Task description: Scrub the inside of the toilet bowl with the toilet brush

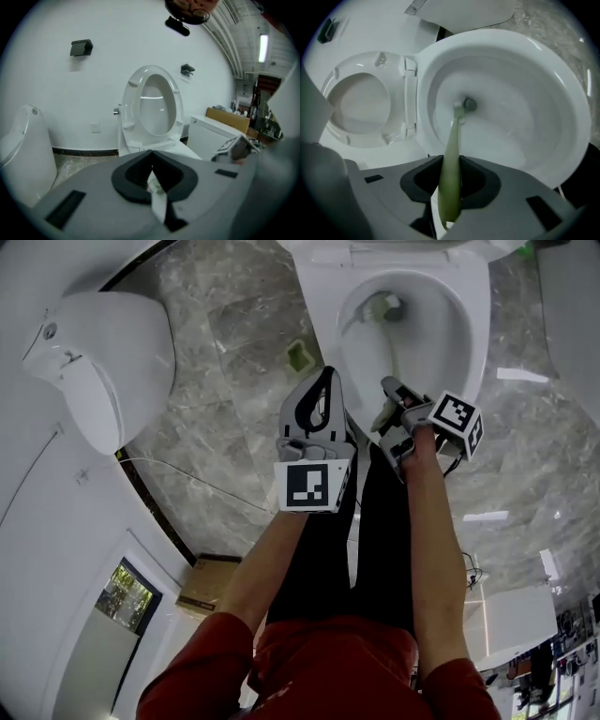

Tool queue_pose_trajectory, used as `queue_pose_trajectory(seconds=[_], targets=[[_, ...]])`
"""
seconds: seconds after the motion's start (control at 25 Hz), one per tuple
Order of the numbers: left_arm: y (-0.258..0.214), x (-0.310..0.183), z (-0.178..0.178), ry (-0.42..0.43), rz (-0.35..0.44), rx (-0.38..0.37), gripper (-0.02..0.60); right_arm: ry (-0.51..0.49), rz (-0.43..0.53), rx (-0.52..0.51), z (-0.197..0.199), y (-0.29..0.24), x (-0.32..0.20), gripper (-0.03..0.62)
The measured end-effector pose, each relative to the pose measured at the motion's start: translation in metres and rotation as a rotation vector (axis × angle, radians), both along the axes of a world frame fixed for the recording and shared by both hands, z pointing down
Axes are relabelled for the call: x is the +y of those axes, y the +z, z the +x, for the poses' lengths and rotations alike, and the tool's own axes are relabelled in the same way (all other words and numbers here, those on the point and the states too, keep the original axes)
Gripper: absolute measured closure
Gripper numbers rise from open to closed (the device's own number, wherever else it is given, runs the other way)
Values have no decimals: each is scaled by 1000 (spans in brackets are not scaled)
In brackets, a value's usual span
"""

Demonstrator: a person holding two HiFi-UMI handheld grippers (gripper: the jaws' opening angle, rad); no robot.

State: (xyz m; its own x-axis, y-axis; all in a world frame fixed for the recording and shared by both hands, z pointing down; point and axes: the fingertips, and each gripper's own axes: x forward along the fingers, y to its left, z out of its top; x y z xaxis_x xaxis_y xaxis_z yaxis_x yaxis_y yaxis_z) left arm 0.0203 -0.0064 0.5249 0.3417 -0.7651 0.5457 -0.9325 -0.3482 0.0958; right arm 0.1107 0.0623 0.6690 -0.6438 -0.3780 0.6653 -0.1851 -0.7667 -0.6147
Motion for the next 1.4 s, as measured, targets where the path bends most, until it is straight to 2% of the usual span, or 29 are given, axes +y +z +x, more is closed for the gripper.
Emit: queue_pose_trajectory(seconds=[0.08, 0.2, 0.36, 0.6, 0.68, 0.72, 0.88, 0.96, 1.0, 1.04, 1.12, 1.28, 1.4], targets=[[-2, -2, 0, 5, 5, -3, 580, 49, -51, 7, 2, 22, -21, 491], [-3, -3, -1, 14, 14, -14, 580, 92, -48, -95, -11, 7, -38, 499], [-3, -2, -6, -11, 32, -14, 580, 50, 13, -255, -48, -48, -18, 511], [-5, -7, -23, -39, 65, -27, 580, 0, -25, -286, -46, -13, -33, 536], [-5, -8, -28, -45, 64, -34, 580, -124, -9, -262, -39, -5, -36, 539], [-4, -8, -29, -50, 63, -35, 580, -233, 2, -207, -33, -1, -31, 543], [-1, -7, -27, -66, 49, -24, 580, -708, 41, 142, 9, 9, 11, 556], [-1, -7, -23, -68, 48, -15, 580, -844, 57, 257, 27, 7, 21, 553], [-2, -8, -21, -68, 49, -12, 580, -873, 64, 284, 33, 6, 22, 553], [-2, -9, -20, -68, 50, -8, 580, -874, 70, 284, 37, 3, 20, 551], [-1, -11, -17, -66, 55, -2, 580, -807, 74, 218, 37, 1, 12, 553], [2, -12, -18, -74, 52, 0, 580, -563, 23, 43, 33, 17, -26, 554], [2, -13, -18, -71, 62, 2, 580, -438, -35, -12, 33, 32, -50, 554]])
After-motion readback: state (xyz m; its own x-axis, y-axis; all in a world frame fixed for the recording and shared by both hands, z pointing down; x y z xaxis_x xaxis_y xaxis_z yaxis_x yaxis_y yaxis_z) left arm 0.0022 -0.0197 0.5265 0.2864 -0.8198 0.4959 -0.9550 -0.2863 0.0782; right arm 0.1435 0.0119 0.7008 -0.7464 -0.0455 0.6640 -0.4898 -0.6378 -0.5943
